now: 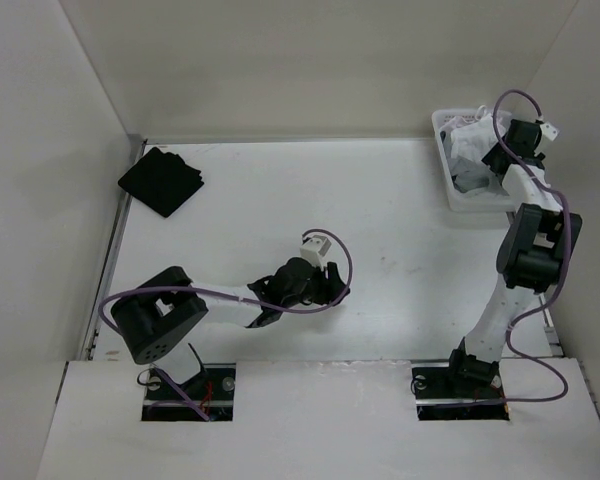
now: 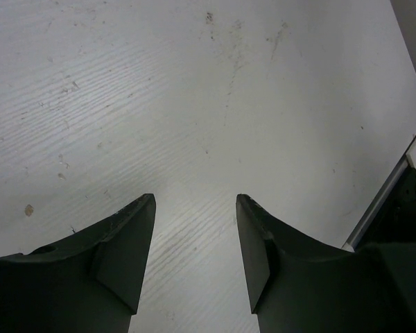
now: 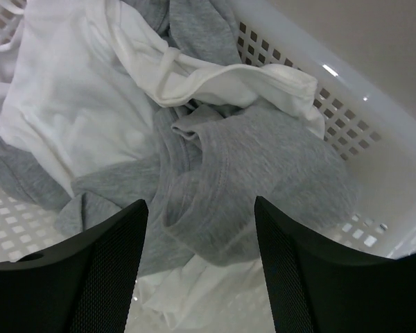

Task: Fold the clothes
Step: Grab the tank top from the pile, then move the tank top to the center of the board, then flatten the tank top out

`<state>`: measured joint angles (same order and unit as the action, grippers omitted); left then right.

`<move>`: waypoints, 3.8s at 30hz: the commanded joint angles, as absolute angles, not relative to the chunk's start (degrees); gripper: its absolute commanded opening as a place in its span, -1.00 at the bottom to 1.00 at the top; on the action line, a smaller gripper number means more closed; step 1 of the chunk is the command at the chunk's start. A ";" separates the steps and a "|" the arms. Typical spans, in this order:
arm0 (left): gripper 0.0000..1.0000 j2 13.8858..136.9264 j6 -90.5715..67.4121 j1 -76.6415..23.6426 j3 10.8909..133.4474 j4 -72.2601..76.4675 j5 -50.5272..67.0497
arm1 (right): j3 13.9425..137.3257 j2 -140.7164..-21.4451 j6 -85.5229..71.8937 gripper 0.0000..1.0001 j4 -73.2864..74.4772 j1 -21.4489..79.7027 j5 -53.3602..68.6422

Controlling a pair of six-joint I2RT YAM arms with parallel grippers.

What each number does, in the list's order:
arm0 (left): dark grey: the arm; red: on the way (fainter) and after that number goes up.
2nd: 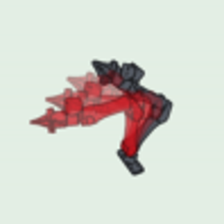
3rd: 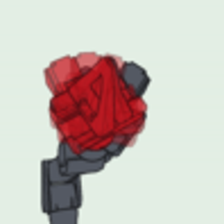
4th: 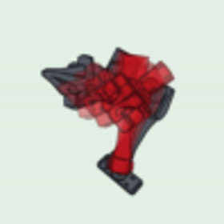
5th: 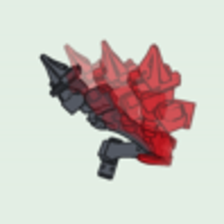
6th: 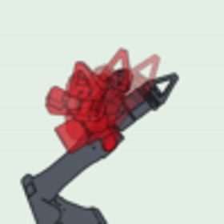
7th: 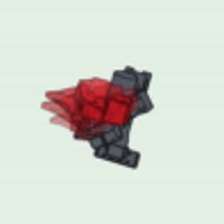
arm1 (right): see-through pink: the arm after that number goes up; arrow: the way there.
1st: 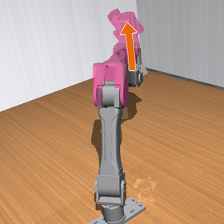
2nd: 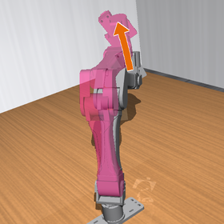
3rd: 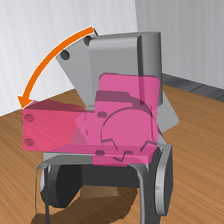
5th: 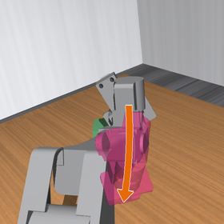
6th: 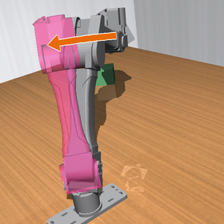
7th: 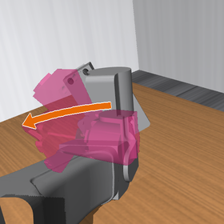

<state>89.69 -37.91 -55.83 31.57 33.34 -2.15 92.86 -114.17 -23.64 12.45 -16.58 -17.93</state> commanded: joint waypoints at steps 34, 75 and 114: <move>-0.04 72.00 -49.65 -36.44 20.93 36.92 -4.65 | 94.07 -63.02 -17.49 -0.98 -7.99 42.04 -16.43; -0.29 93.77 -41.58 -9.45 47.18 13.80 -20.04 | 32.26 -80.68 -42.36 -0.58 -21.52 45.21 -11.25; -0.83 102.84 -32.86 -10.59 51.69 5.89 -15.90 | 29.89 -80.25 -43.24 -0.34 -27.51 52.60 -13.62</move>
